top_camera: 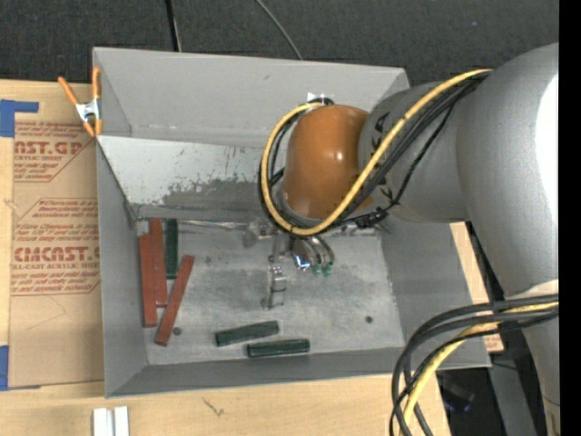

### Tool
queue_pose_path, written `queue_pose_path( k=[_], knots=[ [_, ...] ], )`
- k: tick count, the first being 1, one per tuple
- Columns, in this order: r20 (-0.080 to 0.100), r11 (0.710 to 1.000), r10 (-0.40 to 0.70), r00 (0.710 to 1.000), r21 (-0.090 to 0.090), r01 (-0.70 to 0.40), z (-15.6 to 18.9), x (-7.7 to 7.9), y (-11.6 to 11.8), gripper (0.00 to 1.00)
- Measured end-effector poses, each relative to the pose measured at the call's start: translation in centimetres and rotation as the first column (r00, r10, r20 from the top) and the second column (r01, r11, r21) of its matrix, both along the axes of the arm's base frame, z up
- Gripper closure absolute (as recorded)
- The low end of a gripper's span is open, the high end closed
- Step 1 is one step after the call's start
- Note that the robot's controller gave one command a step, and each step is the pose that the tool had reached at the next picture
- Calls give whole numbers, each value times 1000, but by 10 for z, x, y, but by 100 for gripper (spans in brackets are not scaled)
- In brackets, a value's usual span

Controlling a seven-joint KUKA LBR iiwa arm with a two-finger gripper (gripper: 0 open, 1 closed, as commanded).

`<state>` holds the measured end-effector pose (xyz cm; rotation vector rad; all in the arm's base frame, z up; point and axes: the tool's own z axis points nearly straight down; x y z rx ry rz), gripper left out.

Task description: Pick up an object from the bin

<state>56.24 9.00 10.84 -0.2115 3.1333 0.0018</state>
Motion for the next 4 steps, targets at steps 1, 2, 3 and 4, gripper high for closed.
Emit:
queue_pose_path(
  k=[1,2,3,4],
  knots=[
    [-2,986,-168,986,-1,168,-13,-19,11,0],
    [1,990,-140,990,1,140,-16,-25,14,0],
    [-3,1000,2,1000,-1,-2,-25,-20,16,0],
    [2,996,-92,996,1,92,-33,-44,14,0]
  ],
)
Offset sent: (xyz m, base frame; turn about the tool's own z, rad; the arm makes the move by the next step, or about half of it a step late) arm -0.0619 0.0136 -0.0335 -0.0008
